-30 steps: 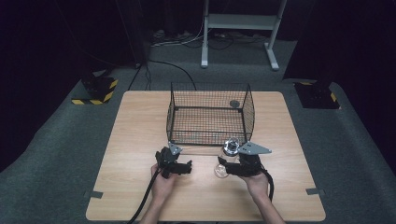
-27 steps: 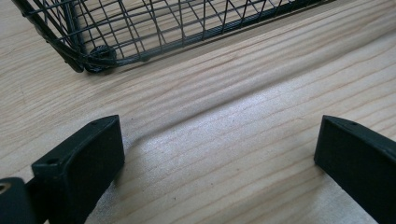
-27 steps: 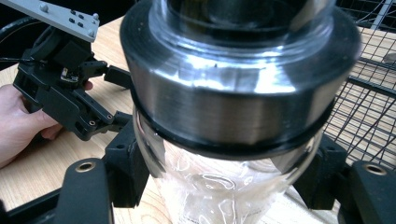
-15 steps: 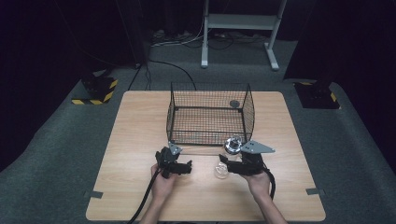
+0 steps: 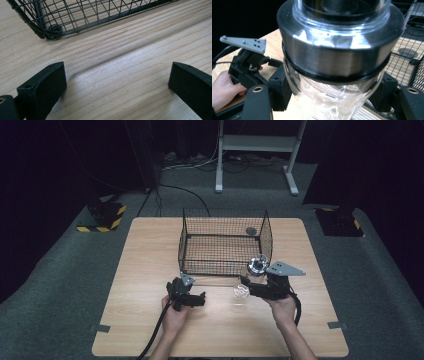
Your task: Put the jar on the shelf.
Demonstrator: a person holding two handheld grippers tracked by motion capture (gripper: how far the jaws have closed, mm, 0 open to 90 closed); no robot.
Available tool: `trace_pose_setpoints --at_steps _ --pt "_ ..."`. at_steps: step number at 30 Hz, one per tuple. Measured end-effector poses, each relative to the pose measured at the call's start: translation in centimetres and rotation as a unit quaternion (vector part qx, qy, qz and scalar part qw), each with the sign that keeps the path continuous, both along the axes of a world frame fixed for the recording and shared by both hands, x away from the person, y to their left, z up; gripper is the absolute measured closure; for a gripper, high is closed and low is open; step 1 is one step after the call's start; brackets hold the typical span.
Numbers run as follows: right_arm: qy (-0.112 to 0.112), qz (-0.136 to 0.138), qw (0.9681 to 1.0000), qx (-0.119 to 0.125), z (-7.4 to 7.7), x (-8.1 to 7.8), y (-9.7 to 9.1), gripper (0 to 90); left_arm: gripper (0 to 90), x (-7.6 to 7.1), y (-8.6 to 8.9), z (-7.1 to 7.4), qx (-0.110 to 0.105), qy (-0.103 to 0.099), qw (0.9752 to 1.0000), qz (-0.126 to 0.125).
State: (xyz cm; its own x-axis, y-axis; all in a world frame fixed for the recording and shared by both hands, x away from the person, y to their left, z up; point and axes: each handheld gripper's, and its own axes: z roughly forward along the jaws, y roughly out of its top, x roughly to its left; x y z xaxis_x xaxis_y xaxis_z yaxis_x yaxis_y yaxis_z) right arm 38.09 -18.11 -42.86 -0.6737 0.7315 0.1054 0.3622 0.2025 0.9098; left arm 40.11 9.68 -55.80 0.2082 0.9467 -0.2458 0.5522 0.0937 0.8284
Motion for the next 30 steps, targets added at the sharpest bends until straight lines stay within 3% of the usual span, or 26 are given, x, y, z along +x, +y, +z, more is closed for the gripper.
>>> trace_pose_setpoints --at_steps 15,30 --pt "-0.008 0.001 1.0 0.0 1.1 0.6 -0.6 31.2 1.6 0.0 0.0 0.0 0.0 0.0 1.0 0.0" --pt "-0.02 -0.015 0.9996 0.015 3.0 1.8 -2.0 31.2 1.6 0.0 0.0 0.0 0.0 0.0 1.0 0.0"
